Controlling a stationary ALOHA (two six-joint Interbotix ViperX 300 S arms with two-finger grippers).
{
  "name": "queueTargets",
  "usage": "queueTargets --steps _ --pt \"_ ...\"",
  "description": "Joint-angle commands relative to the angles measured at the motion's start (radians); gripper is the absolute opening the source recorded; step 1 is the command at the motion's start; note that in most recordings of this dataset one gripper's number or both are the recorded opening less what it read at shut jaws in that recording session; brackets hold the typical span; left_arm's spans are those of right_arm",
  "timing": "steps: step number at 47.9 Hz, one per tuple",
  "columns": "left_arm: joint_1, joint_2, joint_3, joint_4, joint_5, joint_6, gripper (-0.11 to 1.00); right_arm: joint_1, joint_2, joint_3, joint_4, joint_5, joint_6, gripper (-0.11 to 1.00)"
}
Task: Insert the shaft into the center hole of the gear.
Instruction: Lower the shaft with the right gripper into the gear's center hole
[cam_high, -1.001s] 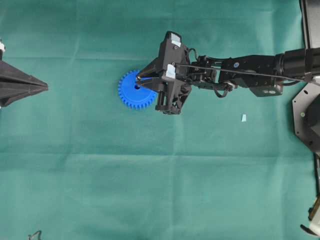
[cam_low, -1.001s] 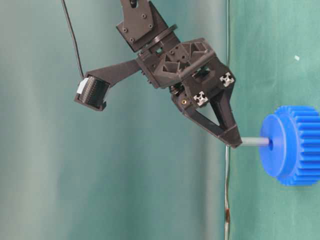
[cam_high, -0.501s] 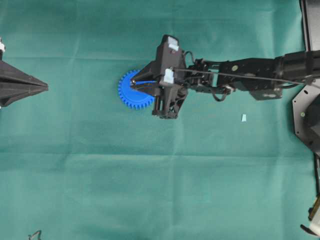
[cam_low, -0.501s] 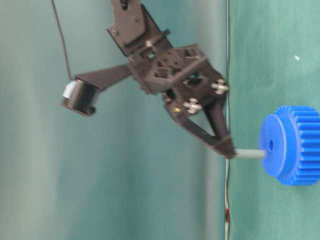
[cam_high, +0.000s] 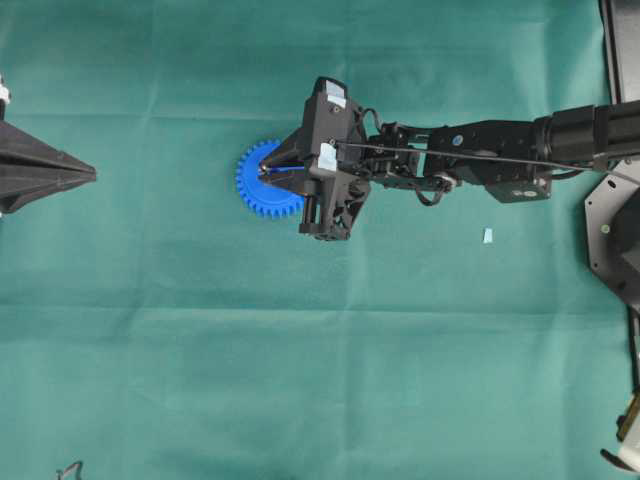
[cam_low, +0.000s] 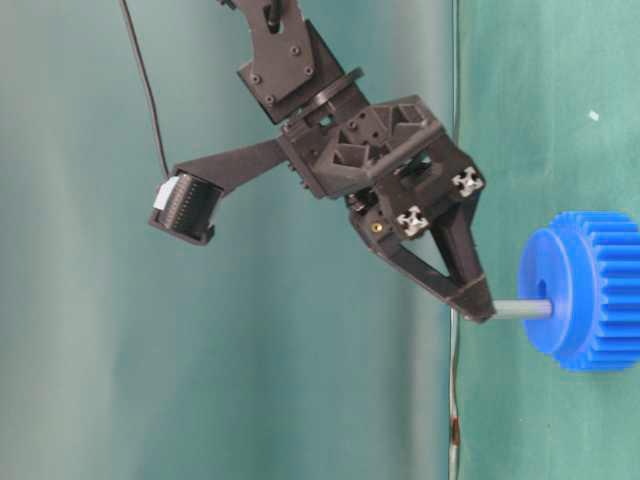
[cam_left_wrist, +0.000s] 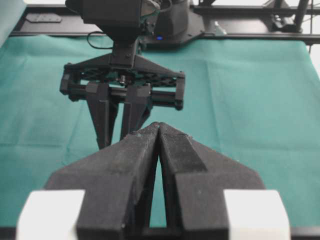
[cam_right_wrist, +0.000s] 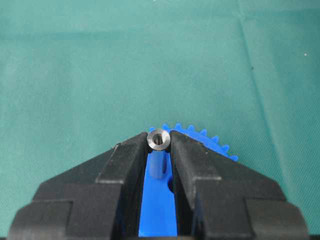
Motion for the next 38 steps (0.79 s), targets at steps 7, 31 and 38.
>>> queueTargets --steps 7,31,38 --pt "-0.002 0.005 -0.023 0.003 -0.005 -0.002 0.0 -0.008 -0.057 -0.002 -0.002 -0.003 -0.002 0.18" --pt "-0.002 0.008 -0.023 0.003 -0.005 -0.009 0.0 -0.018 0.006 0.002 0.003 -0.008 0.002 0.18" --pt "-0.002 0.008 -0.025 0.003 -0.005 -0.009 0.0 -0.021 -0.009 0.011 0.003 -0.005 0.002 0.18"
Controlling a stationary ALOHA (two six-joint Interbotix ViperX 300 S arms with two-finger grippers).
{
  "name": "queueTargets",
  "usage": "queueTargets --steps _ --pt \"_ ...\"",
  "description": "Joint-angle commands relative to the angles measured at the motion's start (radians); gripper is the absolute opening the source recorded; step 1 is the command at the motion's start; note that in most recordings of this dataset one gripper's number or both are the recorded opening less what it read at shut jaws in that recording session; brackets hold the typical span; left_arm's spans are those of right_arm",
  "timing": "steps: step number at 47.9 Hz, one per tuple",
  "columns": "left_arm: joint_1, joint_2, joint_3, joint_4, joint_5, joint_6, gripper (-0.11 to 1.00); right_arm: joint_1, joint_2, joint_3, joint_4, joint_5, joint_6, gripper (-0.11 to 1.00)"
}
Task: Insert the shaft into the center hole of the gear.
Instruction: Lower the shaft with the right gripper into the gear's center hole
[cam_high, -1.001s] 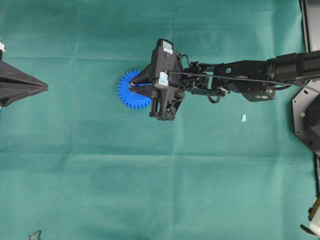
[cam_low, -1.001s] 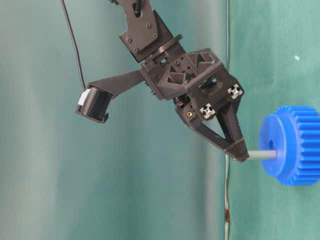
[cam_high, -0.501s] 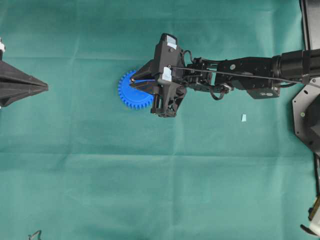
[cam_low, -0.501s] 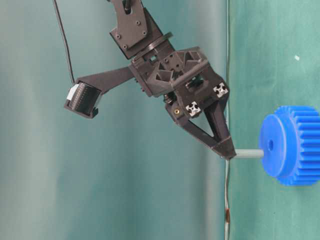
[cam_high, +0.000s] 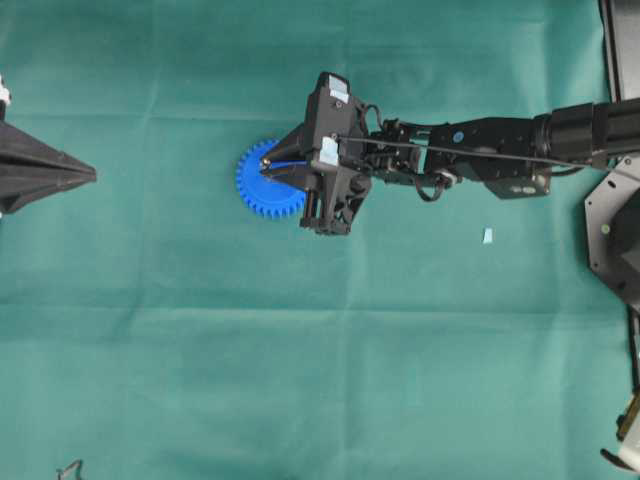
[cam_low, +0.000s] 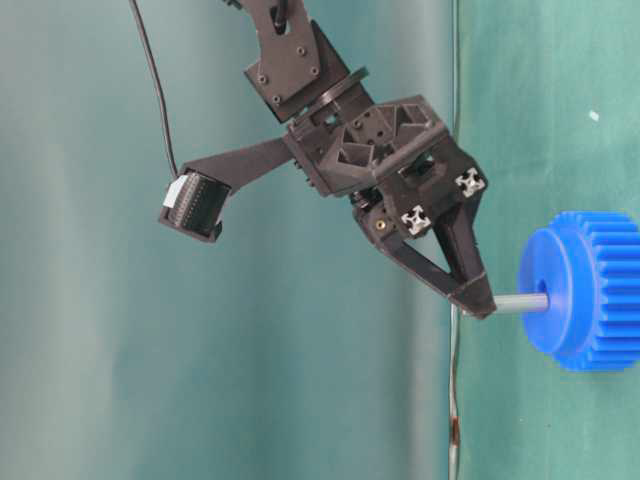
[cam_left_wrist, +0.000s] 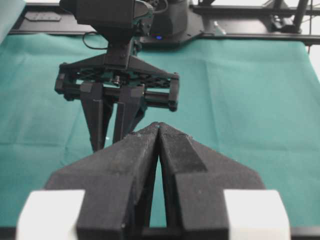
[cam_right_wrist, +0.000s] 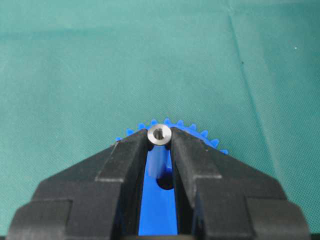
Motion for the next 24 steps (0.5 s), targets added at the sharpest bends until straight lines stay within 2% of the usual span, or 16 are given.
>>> queueTargets --steps 1,24 --pt "-0.002 0.008 -0.025 0.003 -0.005 0.0 0.0 -0.009 -0.031 0.006 0.003 0.0 -0.002 0.18" --pt "-0.002 0.008 -0.023 0.002 -0.005 0.002 0.0 -0.015 -0.048 0.021 0.003 -0.046 -0.002 0.18"
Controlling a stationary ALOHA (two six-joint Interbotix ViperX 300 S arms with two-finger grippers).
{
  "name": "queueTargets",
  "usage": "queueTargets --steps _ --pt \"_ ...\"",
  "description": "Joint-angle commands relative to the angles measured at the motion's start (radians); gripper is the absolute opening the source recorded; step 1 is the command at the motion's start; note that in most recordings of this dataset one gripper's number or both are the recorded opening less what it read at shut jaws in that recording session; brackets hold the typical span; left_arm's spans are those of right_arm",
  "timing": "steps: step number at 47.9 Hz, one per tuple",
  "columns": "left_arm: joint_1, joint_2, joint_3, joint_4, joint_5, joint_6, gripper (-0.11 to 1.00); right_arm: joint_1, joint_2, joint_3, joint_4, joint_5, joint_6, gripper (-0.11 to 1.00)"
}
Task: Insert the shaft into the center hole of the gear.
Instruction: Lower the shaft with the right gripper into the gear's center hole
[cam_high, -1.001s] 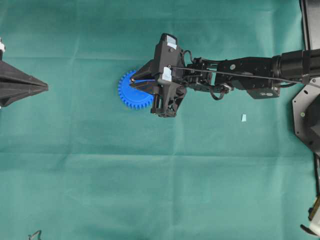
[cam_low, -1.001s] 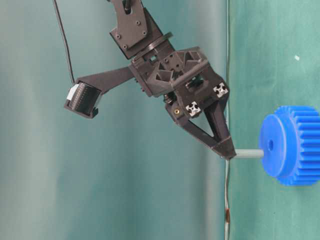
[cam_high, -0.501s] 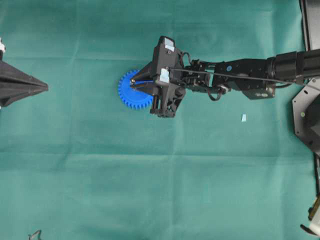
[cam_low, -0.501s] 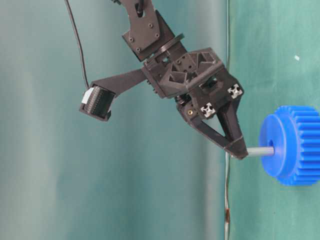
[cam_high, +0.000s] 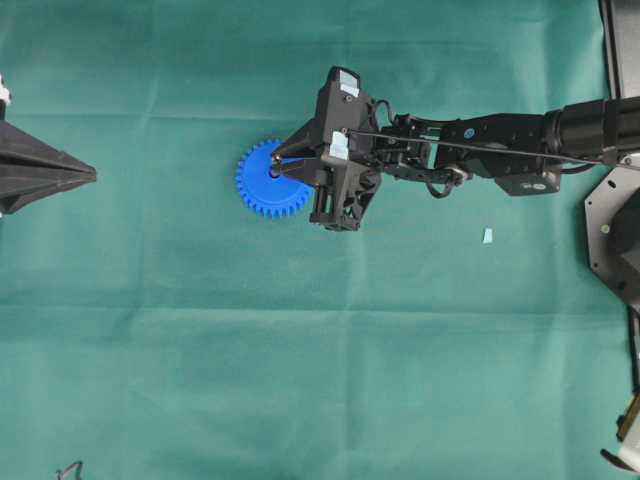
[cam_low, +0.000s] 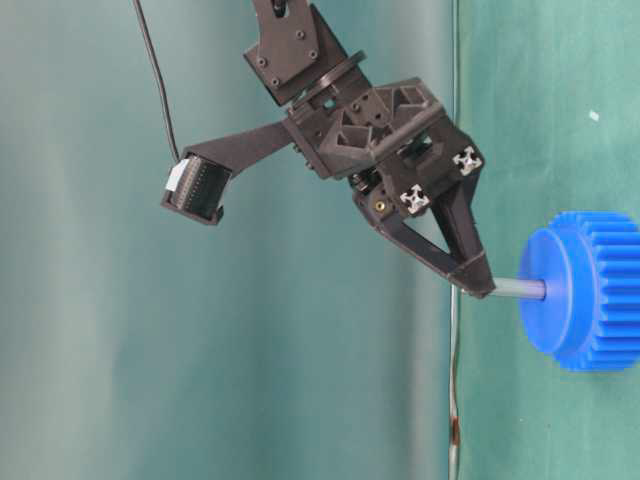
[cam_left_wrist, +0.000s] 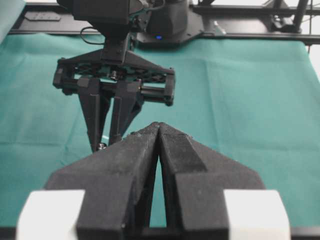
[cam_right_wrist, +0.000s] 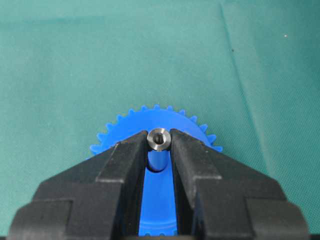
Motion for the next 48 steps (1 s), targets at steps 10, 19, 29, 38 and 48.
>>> queueTargets --steps 10,19,29,38,48 --pt "-0.002 0.006 -0.023 0.003 -0.006 0.002 0.0 -0.003 0.017 -0.026 0.003 -0.012 0.003 0.18" --pt "-0.002 0.008 -0.023 0.003 -0.005 0.002 0.0 0.0 0.046 -0.029 0.006 -0.009 0.003 0.18" --pt "-0.002 0.008 -0.021 0.003 -0.002 0.002 0.0 0.002 0.069 -0.029 0.011 -0.014 0.003 0.18" --pt "-0.002 0.008 -0.021 0.003 0.012 0.002 0.0 0.002 0.069 -0.029 0.012 -0.015 0.003 0.18" --pt "-0.002 0.008 -0.023 0.003 0.012 0.003 0.0 0.002 0.069 -0.029 0.014 -0.015 0.003 0.19"
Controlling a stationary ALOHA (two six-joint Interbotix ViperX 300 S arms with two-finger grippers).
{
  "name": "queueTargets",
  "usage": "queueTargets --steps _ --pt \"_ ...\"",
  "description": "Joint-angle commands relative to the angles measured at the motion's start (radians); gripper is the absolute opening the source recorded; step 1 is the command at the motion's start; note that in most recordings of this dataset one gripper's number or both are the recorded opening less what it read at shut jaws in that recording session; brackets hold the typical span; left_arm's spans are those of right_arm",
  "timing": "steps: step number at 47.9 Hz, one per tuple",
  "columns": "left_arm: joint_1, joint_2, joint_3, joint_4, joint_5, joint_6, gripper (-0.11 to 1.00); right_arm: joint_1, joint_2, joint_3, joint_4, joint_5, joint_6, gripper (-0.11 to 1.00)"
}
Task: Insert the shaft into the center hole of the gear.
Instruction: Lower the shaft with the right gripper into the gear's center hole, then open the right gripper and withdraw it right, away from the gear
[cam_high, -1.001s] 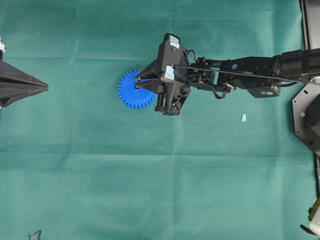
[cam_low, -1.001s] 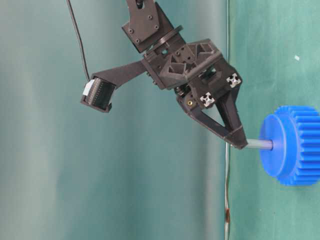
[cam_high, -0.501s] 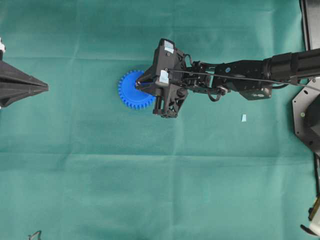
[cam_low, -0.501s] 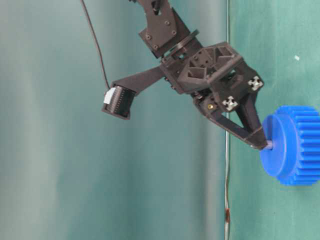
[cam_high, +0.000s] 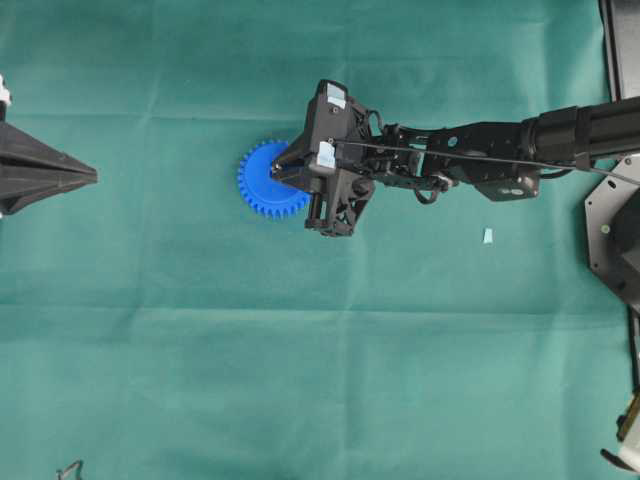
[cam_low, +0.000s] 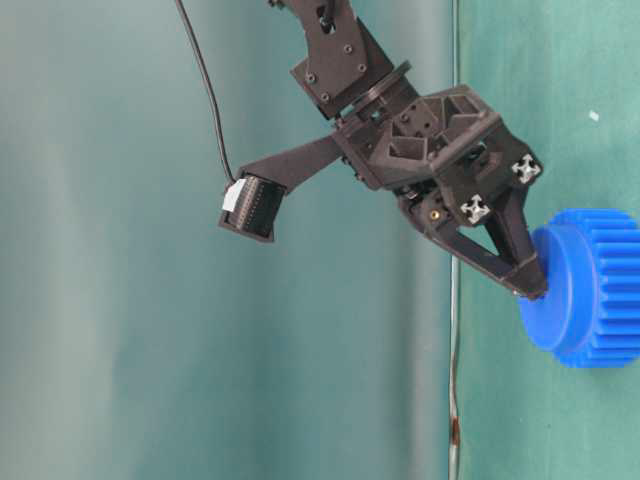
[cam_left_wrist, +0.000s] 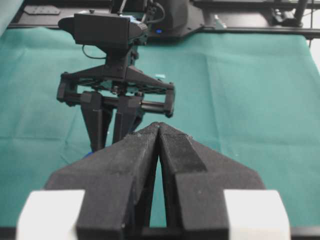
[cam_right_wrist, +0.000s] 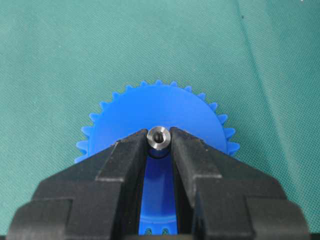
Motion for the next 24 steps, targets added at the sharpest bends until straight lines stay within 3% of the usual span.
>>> queueTargets --steps 1,5,14,17,19,24 --pt "-0.002 0.008 -0.021 0.003 -0.005 0.002 0.0 -0.002 -0.011 -0.017 0.005 -0.005 0.002 0.19" --pt "-0.002 0.008 -0.023 0.003 -0.005 0.002 0.0 -0.003 -0.011 -0.017 0.008 -0.006 0.003 0.26" --pt "-0.002 0.008 -0.023 0.003 -0.002 0.002 0.0 -0.002 -0.017 -0.032 0.011 0.002 0.002 0.8" --pt "-0.002 0.008 -0.023 0.003 -0.002 0.002 0.0 -0.002 -0.028 -0.035 0.011 0.005 0.002 0.93" --pt "-0.002 0.008 -0.023 0.003 -0.002 0.002 0.0 -0.002 -0.04 -0.035 0.011 0.011 0.002 0.97" --pt "-0.002 0.008 -0.023 0.003 -0.002 0.0 0.0 -0.003 -0.092 -0.029 0.008 0.031 -0.002 0.91"
